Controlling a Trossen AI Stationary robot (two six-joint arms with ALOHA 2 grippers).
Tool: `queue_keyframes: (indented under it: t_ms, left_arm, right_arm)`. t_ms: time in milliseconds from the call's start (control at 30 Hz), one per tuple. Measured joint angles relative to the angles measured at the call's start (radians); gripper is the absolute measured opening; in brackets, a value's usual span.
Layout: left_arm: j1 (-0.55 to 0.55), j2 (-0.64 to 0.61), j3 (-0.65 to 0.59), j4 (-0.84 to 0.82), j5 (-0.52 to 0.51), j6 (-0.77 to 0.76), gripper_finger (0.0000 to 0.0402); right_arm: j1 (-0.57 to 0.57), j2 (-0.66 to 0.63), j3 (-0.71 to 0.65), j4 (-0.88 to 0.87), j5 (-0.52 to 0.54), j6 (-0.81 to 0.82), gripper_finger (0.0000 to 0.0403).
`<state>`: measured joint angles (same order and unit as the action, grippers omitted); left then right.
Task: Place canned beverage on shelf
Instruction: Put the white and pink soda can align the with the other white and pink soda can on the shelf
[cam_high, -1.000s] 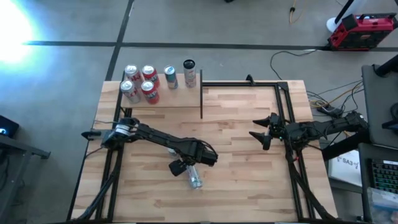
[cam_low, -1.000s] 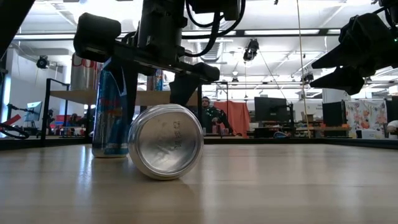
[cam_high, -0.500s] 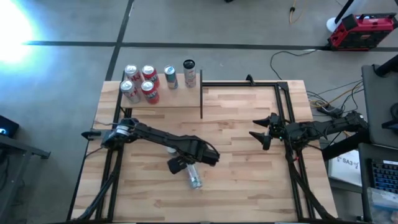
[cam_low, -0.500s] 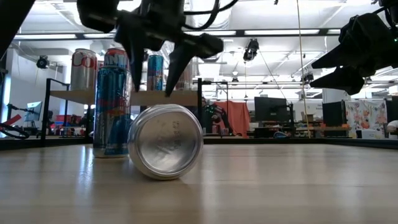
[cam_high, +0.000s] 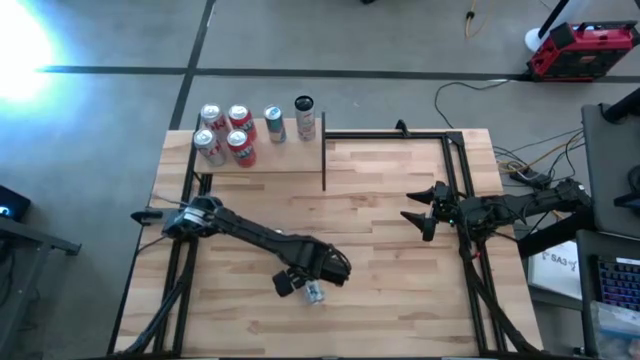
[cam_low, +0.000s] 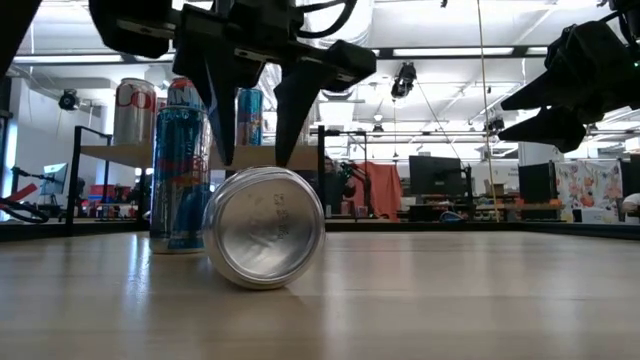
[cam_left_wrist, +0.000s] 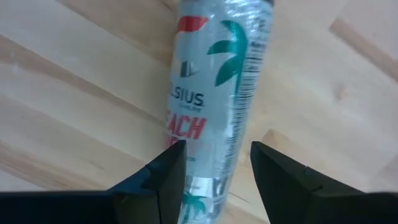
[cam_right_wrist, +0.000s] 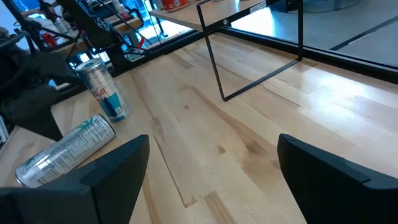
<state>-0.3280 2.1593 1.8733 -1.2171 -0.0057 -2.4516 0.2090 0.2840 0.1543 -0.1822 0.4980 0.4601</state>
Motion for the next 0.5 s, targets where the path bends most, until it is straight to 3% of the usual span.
queue_keyframes:
  t_ms: [267, 500]
  left_arm:
    - [-0.025, 0.0, -0.024, 0.017, 0.017, 0.019, 0.0176]
    - [-0.034, 0.0, -0.048, 0.028, 0.018, 0.058, 0.0254]
  right_arm:
    - [0.0, 0.0, 0.0, 0.0, 0.0, 0.0, 0.0336]
    - [0.0, 0.0, 0.0, 0.0, 0.0, 0.0, 0.0336]
